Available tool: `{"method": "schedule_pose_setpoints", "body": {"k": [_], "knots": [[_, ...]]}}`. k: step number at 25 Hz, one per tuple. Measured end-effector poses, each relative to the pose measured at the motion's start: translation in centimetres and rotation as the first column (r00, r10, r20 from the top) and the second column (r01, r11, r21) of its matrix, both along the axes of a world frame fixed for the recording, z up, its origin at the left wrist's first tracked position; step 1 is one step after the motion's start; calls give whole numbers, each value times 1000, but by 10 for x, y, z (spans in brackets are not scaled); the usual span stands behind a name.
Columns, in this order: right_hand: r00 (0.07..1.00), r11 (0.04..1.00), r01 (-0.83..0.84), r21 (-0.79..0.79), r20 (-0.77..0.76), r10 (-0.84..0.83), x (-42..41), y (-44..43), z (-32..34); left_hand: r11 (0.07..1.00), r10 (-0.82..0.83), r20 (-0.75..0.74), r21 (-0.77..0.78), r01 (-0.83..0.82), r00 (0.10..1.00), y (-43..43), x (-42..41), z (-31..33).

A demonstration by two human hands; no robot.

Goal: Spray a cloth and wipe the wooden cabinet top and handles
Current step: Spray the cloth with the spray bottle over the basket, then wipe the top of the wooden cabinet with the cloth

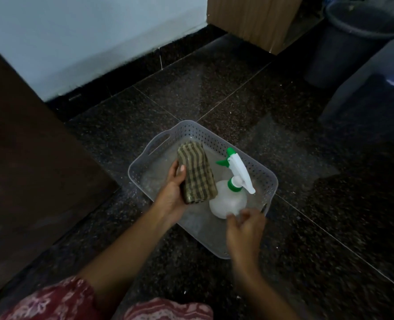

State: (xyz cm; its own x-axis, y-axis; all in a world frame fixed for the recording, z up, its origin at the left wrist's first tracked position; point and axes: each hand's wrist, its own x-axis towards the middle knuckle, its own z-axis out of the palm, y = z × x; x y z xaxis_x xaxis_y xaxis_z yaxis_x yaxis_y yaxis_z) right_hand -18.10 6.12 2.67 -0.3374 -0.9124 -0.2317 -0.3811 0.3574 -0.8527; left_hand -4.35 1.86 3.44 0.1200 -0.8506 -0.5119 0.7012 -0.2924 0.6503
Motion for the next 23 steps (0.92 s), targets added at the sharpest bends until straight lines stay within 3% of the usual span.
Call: {"method": "schedule_pose_setpoints", "body": {"k": [3, 6, 8, 12, 16, 19, 23], "knots": [[917, 980, -194, 39, 362, 167, 21, 11, 33, 1000, -19, -17, -17, 18, 1000, 19, -1, 22], [694, 934, -354, 41, 681, 233, 34, -10, 80, 999, -29, -8, -36, 28, 1000, 37, 4, 60], [564, 893, -448, 45, 789, 244, 39, -14, 113, 998, -20, 21, -56, 21, 1000, 49, 15, 95], [521, 861, -508, 8, 799, 300, 61, -1, 174, 998, -27, 166, -46, 35, 986, 72, 38, 173], [463, 788, -614, -47, 788, 407, 95, 32, 257, 1000, -18, 511, -5, 24, 860, 110, 71, 259], [418, 725, -680, -112, 753, 509, 123, 60, 314, 999, 37, 591, -52, -8, 806, 154, 104, 311], [363, 642, -757, -120, 740, 566, 169, 97, 353, 982, 185, 561, -135, -131, 807, 216, 156, 352]]}}
